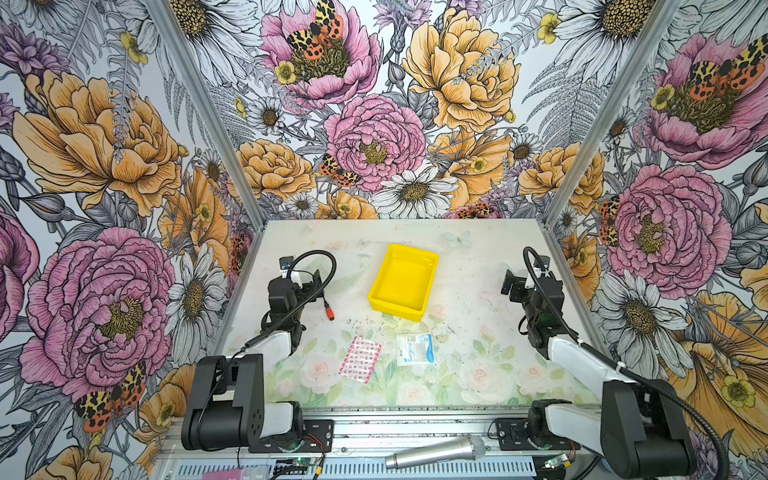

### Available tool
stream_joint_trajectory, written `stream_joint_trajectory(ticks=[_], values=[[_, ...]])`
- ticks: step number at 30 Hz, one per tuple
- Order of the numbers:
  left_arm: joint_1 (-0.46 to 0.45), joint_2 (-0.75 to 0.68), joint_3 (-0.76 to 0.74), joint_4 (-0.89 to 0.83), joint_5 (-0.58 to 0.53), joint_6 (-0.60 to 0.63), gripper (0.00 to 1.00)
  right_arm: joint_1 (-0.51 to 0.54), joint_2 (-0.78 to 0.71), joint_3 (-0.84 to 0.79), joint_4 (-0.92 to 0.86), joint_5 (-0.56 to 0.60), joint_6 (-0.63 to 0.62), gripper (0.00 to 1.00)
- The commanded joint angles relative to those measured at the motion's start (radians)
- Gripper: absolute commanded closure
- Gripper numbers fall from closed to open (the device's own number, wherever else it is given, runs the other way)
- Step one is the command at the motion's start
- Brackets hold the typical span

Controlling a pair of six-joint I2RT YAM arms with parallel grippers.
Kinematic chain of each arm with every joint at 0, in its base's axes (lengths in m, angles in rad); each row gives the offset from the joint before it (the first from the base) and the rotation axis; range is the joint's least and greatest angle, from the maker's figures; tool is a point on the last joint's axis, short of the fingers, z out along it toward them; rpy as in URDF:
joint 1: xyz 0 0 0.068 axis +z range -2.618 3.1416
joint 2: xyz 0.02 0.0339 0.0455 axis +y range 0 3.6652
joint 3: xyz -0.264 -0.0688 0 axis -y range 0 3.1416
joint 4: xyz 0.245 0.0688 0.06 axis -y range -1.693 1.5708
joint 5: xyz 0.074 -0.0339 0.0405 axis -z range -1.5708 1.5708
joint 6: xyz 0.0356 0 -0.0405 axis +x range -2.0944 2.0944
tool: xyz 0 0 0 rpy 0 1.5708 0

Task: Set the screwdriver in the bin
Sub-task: 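Move the left gripper over the red-handled screwdriver while the right arm rises toward the bin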

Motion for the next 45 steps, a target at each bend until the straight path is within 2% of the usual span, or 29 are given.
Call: stream_joint_trajectory(ticks=[1, 4, 7, 14, 22, 24, 28, 31, 38, 45], values=[[0.007, -0.056, 0.069, -0.221, -0.058, -0.044, 0.01, 0.036, -0.066, 0.059, -0.248, 0.069, 0.077, 0.01], [0.007, -0.089, 0.122, -0.382, -0.074, -0.09, 0.01, 0.073, -0.092, 0.112, -0.41, 0.11, 0.113, 0.01], [0.009, -0.129, 0.162, -0.524, -0.087, -0.15, 0.01, 0.108, -0.117, 0.15, -0.51, 0.101, 0.15, 0.01], [0.007, -0.227, 0.188, -0.715, -0.029, -0.22, 0.01, 0.197, -0.147, 0.214, -0.66, 0.08, 0.216, 0.0], [-0.027, -0.274, 0.188, -0.821, -0.028, -0.28, 0.01, 0.27, -0.067, 0.316, -0.773, 0.047, 0.265, 0.0], [-0.035, -0.293, 0.188, -0.827, -0.033, -0.306, 0.01, 0.284, -0.017, 0.353, -0.815, 0.061, 0.29, 0.01], [-0.042, -0.317, 0.225, -0.903, -0.036, -0.365, 0.01, 0.301, 0.097, 0.45, -0.878, 0.009, 0.301, 0.01], [-0.038, -0.302, 0.273, -0.987, -0.058, -0.404, 0.01, 0.325, 0.169, 0.517, -0.923, -0.002, 0.321, 0.01], [-0.043, -0.175, 0.374, -1.097, 0.035, -0.453, 0.01, 0.406, 0.261, 0.607, -0.92, -0.07, 0.325, 0.01], [-0.113, -0.054, 0.442, -1.111, 0.043, -0.488, 0.01, 0.476, 0.322, 0.702, -0.909, -0.128, 0.272, 0.0]])
